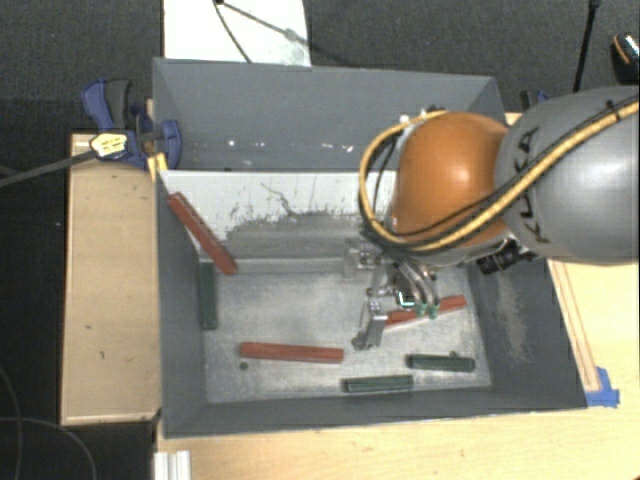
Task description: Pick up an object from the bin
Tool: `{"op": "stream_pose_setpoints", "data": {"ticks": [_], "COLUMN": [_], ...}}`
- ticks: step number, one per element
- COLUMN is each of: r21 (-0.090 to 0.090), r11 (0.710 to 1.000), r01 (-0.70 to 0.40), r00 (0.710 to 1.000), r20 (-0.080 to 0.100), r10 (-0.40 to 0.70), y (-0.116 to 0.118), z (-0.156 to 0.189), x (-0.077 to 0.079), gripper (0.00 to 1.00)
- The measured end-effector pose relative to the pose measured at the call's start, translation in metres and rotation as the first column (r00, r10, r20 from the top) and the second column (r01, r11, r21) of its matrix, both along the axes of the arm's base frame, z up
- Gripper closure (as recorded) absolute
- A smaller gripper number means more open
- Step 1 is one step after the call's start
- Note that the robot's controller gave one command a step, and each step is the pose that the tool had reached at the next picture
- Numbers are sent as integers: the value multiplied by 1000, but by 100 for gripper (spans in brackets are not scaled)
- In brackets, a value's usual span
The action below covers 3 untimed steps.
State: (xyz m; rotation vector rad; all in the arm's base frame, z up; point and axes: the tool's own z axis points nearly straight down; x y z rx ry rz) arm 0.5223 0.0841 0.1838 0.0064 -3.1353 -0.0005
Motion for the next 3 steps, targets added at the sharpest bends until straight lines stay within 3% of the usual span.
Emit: {"op": "stream_pose_setpoints", "data": {"ticks": [1,2,3], "r21": [2,0,1], "r11": [994,1000,981], "r01": [-111,6,196], "r00": [994,1000,980], "r20": [0,5,10], "r10": [111,-6,-196], "y": [77,85,65], "z": [-118,-83,-84], "x": [-28,-46,-31], "gripper": [0,0,0]}}
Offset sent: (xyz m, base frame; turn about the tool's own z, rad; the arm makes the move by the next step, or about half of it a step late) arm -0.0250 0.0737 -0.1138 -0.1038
